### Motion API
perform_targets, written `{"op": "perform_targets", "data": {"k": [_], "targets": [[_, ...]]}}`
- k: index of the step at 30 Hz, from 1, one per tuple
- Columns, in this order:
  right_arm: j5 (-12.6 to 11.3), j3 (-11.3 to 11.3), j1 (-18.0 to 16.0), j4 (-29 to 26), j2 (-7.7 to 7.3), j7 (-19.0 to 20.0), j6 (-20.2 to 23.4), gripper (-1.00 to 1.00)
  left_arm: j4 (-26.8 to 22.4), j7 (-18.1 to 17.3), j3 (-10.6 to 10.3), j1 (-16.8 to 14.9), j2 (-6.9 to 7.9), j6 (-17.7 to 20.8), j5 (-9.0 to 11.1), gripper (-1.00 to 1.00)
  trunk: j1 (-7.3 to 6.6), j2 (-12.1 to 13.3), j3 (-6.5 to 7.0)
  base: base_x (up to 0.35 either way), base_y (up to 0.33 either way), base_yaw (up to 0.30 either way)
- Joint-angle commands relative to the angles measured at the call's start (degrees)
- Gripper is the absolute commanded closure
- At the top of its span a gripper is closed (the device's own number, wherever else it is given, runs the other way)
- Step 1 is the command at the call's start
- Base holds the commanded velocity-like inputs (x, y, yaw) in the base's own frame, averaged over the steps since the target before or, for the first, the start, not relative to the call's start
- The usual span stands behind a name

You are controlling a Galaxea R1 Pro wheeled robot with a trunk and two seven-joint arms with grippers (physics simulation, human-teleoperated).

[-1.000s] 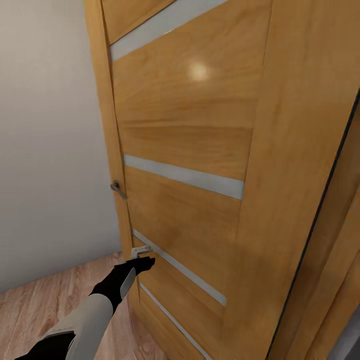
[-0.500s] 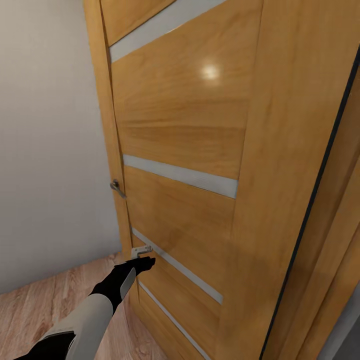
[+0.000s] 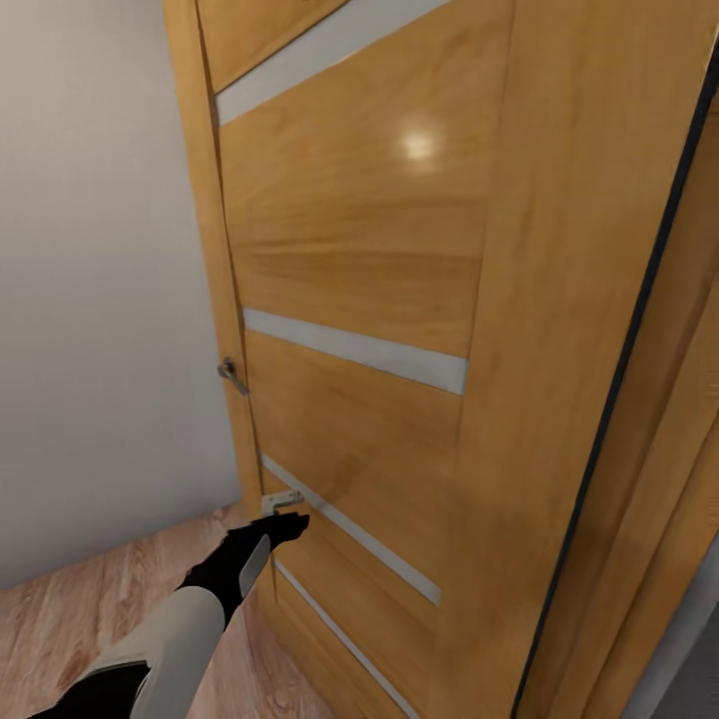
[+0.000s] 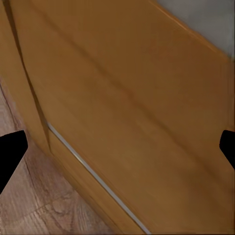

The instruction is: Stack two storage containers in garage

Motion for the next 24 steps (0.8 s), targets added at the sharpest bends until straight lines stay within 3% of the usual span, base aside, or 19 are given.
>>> {"op": "perform_targets", "data": {"k": [1,15,24], "targets": [[0.5,-0.4,0.0,0.1,-0.02,-0.1,-0.2,-1.00,-0.1,-0.4,0.0,0.0,-0.17,0.3,1.2,-1.00,0.00,0.0,-0.05,0.000,0.000,-0.250],[0.5,-0.4,0.0,0.1,-0.02,-0.1,-0.2,-1.00,-0.1,-0.4,0.0,0.0,-0.24,0.3,1.2,-1.00,0.00,0.0,-0.05,0.000,0.000,-0.269],[0.6,-0.2,0.0,0.1,-0.02,0.1,-0.2,-1.00,-0.1,-0.4,0.0,0.0,-0.24,0.3,1.2,-1.00,0.00,0.0,-0.05,0.000,0.000,-0.042]]}}
